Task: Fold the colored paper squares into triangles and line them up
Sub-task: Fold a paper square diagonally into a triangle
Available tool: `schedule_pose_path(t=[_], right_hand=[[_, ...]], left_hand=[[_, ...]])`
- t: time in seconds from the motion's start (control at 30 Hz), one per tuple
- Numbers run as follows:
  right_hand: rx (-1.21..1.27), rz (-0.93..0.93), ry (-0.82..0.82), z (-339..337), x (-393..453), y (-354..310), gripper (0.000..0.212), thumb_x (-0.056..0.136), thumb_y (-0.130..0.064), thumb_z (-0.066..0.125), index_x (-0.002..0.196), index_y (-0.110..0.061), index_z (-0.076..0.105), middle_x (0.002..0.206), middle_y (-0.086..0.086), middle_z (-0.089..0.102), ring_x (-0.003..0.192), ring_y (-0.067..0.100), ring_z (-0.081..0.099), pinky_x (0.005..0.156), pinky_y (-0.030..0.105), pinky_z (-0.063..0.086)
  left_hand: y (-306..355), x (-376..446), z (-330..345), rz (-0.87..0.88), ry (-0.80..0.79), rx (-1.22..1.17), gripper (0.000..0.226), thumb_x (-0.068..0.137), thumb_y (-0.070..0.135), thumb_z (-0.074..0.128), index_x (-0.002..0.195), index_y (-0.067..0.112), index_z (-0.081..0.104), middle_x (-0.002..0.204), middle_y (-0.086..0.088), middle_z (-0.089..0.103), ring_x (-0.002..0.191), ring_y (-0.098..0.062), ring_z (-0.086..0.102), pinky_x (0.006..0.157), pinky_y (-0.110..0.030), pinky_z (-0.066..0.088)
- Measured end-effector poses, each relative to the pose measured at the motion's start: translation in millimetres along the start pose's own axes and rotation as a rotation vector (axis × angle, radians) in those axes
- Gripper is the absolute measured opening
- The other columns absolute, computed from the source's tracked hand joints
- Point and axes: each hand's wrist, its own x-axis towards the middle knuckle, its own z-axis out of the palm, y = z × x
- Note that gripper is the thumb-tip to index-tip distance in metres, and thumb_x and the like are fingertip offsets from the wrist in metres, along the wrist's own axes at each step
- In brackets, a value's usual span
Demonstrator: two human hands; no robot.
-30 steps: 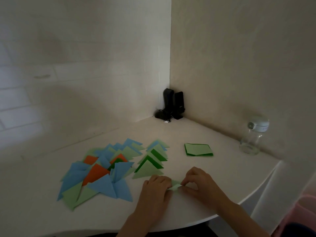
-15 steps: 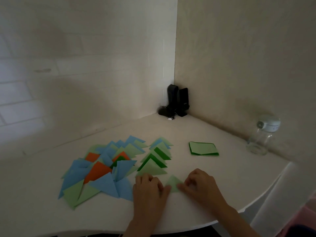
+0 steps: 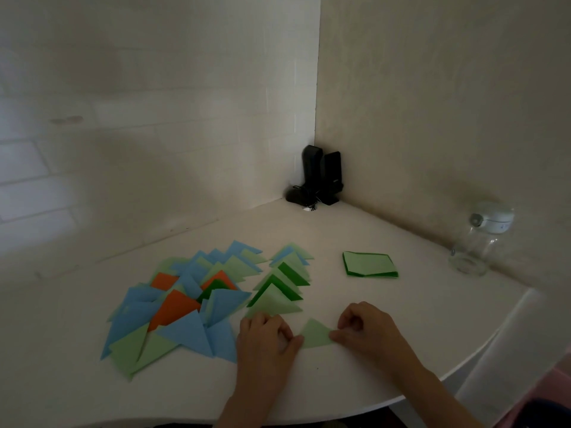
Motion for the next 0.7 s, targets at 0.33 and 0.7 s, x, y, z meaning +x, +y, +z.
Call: schedule_pose_path(t=[0.33, 0.7], right_hand=[[0.001, -0.032, -0.014, -1, -5, 2, 0.025, 0.078, -0.022, 0.073, 0.071, -0.037, 0.054, 0.085, -0.008, 0.056, 0.08, 0.004, 0.054, 0.071, 0.008, 0.038], [-0.054, -0.052, 0.031, 5, -9, -1, 0.033, 0.079, -0.026, 0.07, 0.066, -0.046, 0.047, 0.083, -0.015, 0.051, 0.078, 0.0, 0.051, 0.084, 0.029, 0.045]], left_hand=[[2, -3, -8, 0.055, -0.029, -0.014, 0.011, 0.08, 0.01, 0.068, 0.079, 0.017, 0.06, 0.083, 0.012, 0.047, 0.086, -0.014, 0.043, 0.071, -0.018, 0.029], [40, -1, -5, -0.016, -0.144, 0.178, 0.045, 0.09, 0.039, 0.056, 0.127, 0.018, 0.041, 0.122, -0.003, 0.041, 0.103, -0.018, 0.05, 0.085, -0.025, 0.04]])
